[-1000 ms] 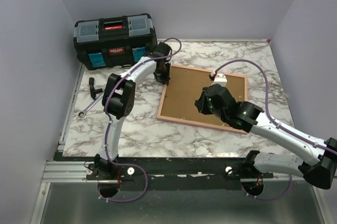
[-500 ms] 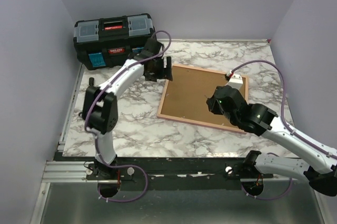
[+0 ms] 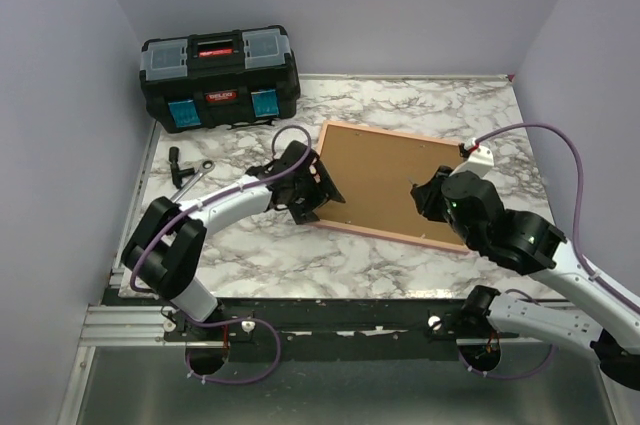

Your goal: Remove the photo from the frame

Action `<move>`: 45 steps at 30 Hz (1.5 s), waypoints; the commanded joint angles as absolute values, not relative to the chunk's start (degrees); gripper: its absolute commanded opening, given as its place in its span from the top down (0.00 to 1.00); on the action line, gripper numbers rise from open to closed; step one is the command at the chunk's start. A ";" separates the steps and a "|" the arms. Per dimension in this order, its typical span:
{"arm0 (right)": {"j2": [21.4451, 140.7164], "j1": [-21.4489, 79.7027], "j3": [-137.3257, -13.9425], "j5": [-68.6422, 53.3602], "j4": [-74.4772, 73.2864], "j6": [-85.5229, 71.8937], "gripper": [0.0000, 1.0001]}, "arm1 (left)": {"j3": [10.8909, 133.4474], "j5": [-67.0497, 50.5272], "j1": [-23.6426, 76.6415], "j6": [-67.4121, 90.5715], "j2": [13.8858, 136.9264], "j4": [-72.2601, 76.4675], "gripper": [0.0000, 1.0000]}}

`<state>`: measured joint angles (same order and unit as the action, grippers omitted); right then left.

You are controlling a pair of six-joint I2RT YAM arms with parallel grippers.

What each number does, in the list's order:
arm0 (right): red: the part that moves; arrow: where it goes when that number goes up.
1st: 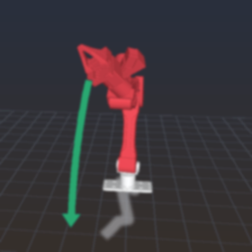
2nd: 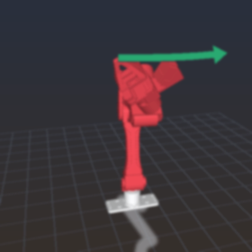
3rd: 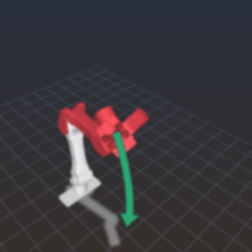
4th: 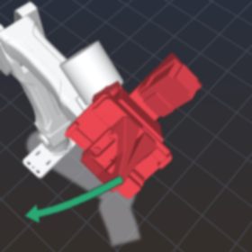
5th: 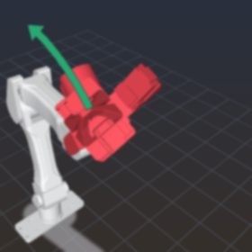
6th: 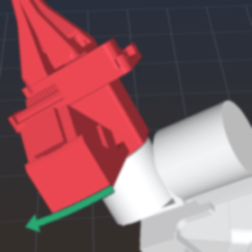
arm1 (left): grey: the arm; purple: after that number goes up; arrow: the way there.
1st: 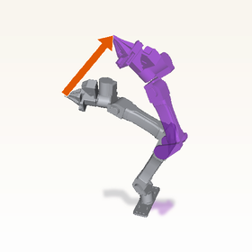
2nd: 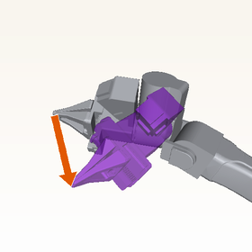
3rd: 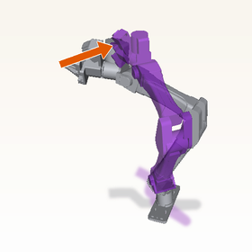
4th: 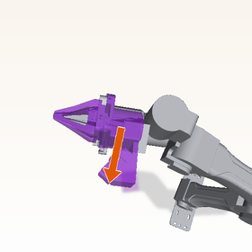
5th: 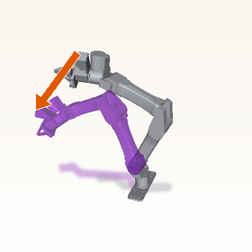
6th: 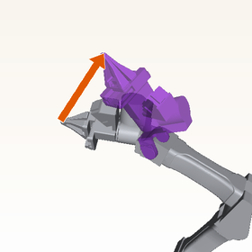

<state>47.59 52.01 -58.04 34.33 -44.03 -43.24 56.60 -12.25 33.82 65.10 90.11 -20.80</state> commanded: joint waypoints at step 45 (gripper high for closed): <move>40.54 51.68 -52.88 27.51 -45.75 -42.79 0.99 | 76.08 1.18 43.44 83.12 108.36 -37.21 1.00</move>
<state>38.33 52.01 -53.19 30.57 -44.77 -40.97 72.03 -2.35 44.40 101.10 107.02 -34.98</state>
